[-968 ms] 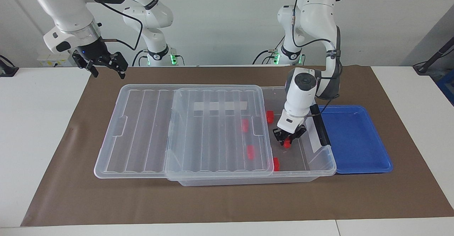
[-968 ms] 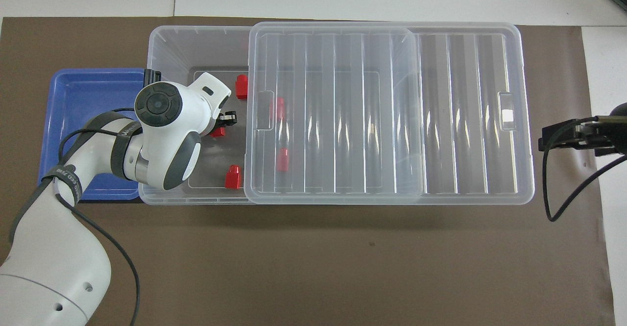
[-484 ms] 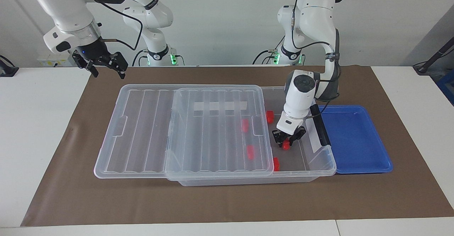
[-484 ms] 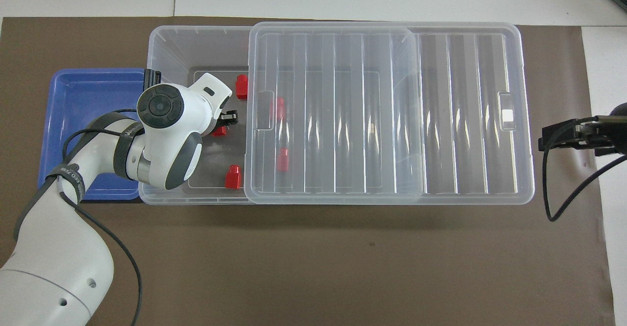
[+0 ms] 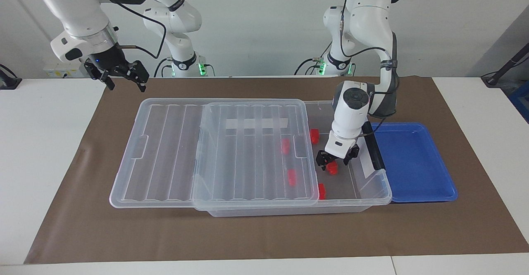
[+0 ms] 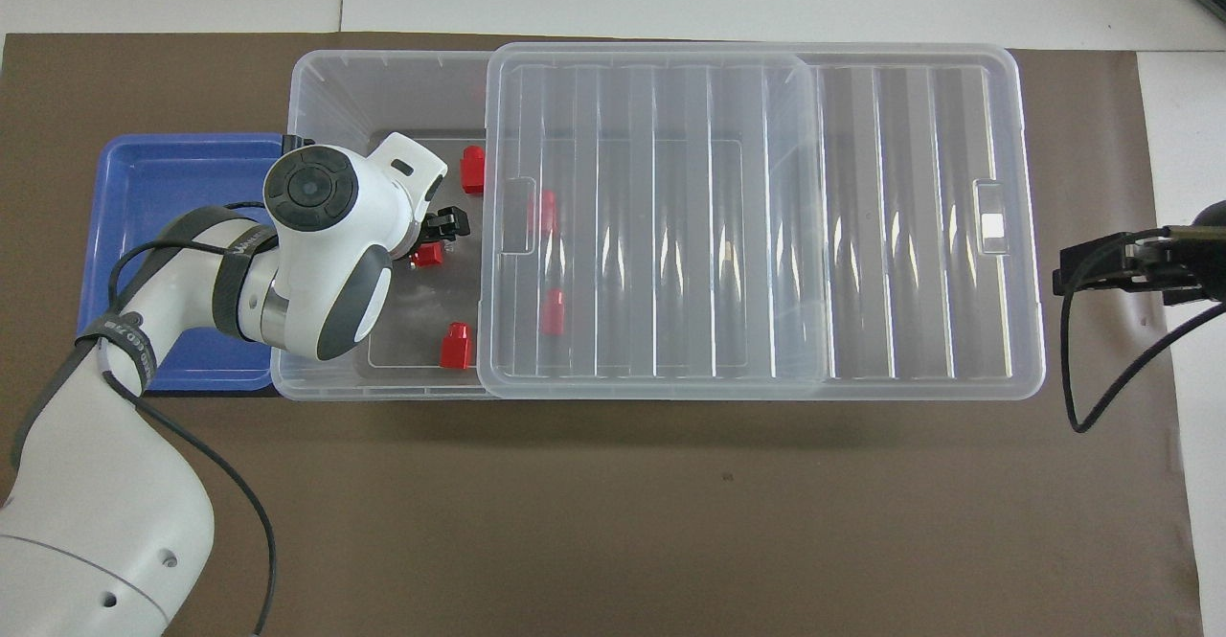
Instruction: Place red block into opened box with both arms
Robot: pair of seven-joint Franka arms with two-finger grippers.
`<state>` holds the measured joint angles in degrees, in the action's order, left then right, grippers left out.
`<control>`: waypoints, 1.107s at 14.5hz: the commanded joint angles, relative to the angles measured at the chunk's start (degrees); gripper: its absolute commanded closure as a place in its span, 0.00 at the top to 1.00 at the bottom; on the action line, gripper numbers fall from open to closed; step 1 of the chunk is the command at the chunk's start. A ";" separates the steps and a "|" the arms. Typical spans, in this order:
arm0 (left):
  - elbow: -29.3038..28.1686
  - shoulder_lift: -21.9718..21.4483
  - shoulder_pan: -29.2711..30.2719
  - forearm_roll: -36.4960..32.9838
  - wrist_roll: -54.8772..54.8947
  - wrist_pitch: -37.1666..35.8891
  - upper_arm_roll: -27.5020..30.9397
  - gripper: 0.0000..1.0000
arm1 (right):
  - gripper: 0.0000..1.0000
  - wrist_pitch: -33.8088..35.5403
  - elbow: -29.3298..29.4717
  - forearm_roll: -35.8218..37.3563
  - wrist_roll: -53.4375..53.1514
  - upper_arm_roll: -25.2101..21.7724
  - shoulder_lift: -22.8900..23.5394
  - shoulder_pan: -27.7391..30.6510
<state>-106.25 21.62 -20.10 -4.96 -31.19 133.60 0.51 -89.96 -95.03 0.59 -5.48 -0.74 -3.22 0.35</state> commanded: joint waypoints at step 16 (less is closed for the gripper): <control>13.88 -17.03 6.81 -1.11 14.29 -33.75 1.25 1.00 | 1.00 0.31 -0.16 -1.02 1.35 0.12 -0.47 0.53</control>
<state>-91.97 7.83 -16.04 -5.40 -21.64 102.54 2.07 -89.96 -95.03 0.58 -5.48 -0.74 -3.22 0.35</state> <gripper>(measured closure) 0.000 0.000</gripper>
